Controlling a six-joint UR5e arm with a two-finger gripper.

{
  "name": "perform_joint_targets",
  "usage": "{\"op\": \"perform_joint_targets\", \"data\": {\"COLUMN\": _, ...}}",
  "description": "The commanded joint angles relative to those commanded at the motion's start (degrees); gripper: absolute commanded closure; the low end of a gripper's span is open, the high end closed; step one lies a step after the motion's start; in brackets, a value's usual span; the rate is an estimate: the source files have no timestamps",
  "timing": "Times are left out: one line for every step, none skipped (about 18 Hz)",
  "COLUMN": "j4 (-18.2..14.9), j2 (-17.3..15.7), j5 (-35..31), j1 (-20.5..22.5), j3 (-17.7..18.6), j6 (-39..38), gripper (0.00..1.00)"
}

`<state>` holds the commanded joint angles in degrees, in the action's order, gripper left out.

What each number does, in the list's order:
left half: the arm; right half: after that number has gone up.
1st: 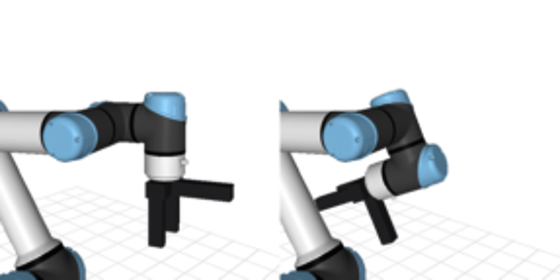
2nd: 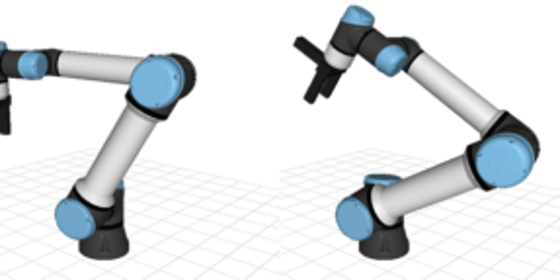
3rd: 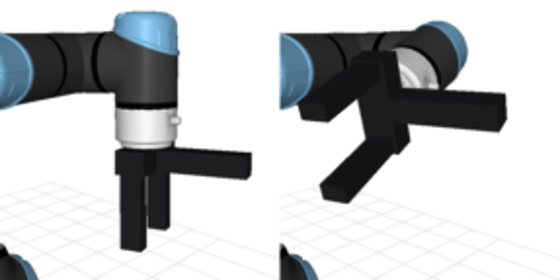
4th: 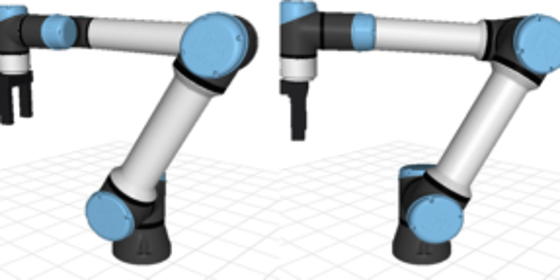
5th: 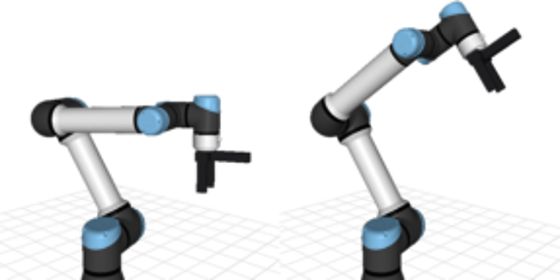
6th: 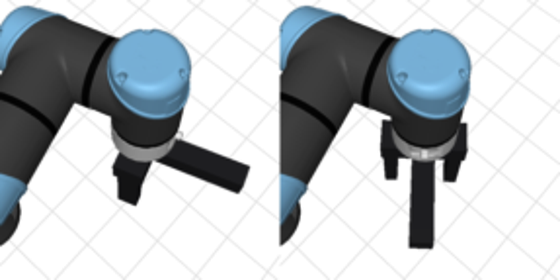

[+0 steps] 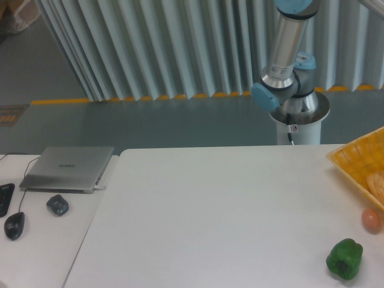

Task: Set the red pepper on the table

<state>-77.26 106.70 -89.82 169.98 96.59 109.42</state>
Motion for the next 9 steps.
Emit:
{"op": "perform_joint_targets", "data": {"j4": -0.1, "j2": -0.1, "j5": -0.1, "j1": 0.0, "j3": -0.1, "j6": 0.0, "gripper": 0.60}}
{"op": "perform_joint_targets", "data": {"j4": -1.0, "j2": -0.2, "j5": -0.5, "j1": -0.1, "j3": -0.8, "j6": 0.0, "gripper": 0.60}}
{"op": "perform_joint_targets", "data": {"j4": -3.6, "j2": -0.4, "j5": -1.3, "j1": -0.2, "j3": -2.4, "j6": 0.1, "gripper": 0.60}}
{"op": "perform_joint_targets", "data": {"j4": -5.9, "j2": -0.4, "j5": -1.3, "j1": -0.4, "j3": -4.0, "j6": 0.1, "gripper": 0.60}}
{"op": "perform_joint_targets", "data": {"j4": -6.3, "j2": -0.4, "j5": -1.3, "j1": -1.0, "j3": -4.3, "j6": 0.0, "gripper": 0.63}}
{"op": "perform_joint_targets", "data": {"j4": -6.5, "j2": -1.0, "j5": -1.3, "j1": -1.1, "j3": -4.5, "j6": 0.1, "gripper": 0.63}}
{"op": "perform_joint_targets", "data": {"j4": -7.7, "j2": -2.3, "j5": -1.1, "j1": -2.0, "j3": -4.8, "j6": 0.0, "gripper": 0.66}}
{"op": "perform_joint_targets", "data": {"j4": -9.0, "j2": -2.6, "j5": -0.9, "j1": -2.7, "j3": -5.2, "j6": 0.0, "gripper": 0.66}}
{"op": "perform_joint_targets", "data": {"j4": -10.3, "j2": -2.7, "j5": -0.5, "j1": -3.6, "j3": -5.4, "j6": -0.3, "gripper": 0.66}}
